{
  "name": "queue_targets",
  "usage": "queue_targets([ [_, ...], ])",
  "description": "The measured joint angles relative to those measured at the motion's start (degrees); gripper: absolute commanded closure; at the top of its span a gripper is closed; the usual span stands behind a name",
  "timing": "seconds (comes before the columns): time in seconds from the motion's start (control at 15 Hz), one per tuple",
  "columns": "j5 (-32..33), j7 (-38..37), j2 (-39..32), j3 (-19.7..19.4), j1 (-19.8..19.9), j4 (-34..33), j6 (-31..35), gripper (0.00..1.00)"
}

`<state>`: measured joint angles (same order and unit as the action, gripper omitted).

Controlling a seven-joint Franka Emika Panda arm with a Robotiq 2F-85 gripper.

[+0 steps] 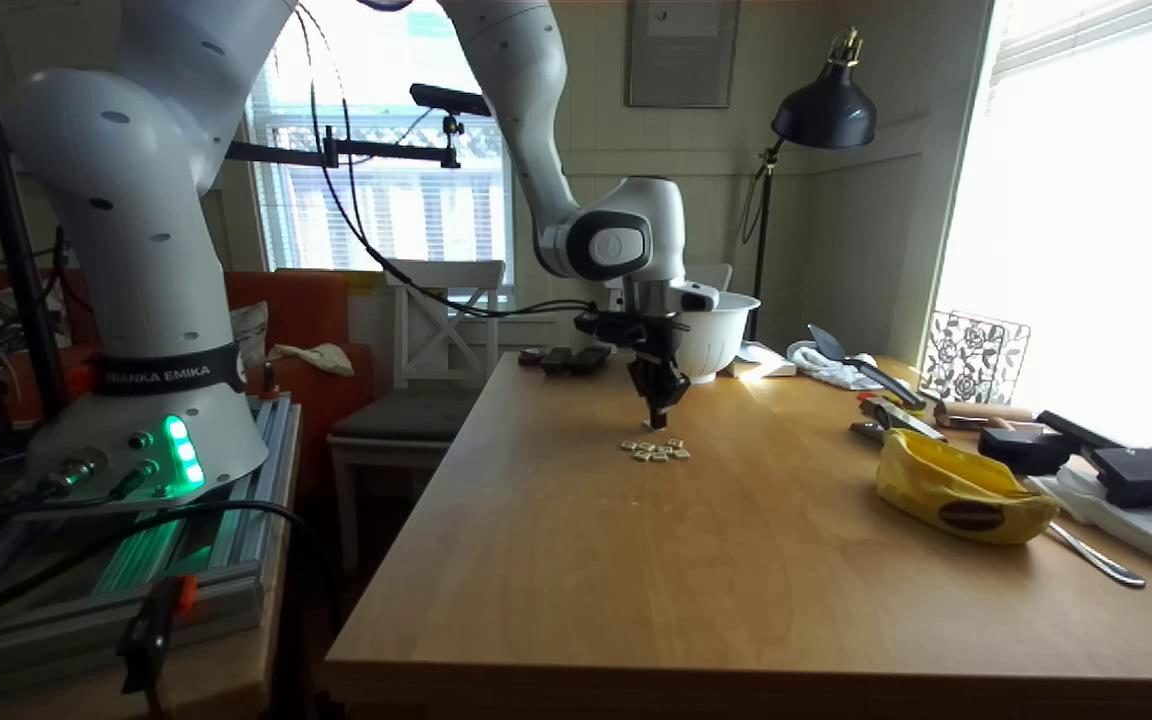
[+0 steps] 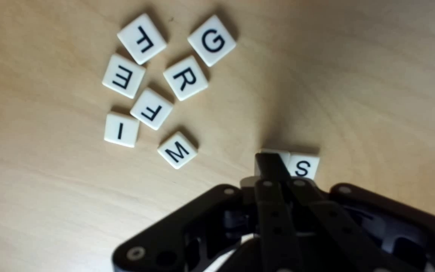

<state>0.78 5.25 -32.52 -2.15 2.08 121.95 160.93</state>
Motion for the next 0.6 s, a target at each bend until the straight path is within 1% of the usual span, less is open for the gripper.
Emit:
queue_targets([
  [0.27, 0.3, 0.0, 0.0, 0.0, 0.0, 0.1, 0.3, 1.00],
  [0.6, 0.5, 0.0, 0.5, -0.4, 0.0, 2.4, 5.3, 1.00],
])
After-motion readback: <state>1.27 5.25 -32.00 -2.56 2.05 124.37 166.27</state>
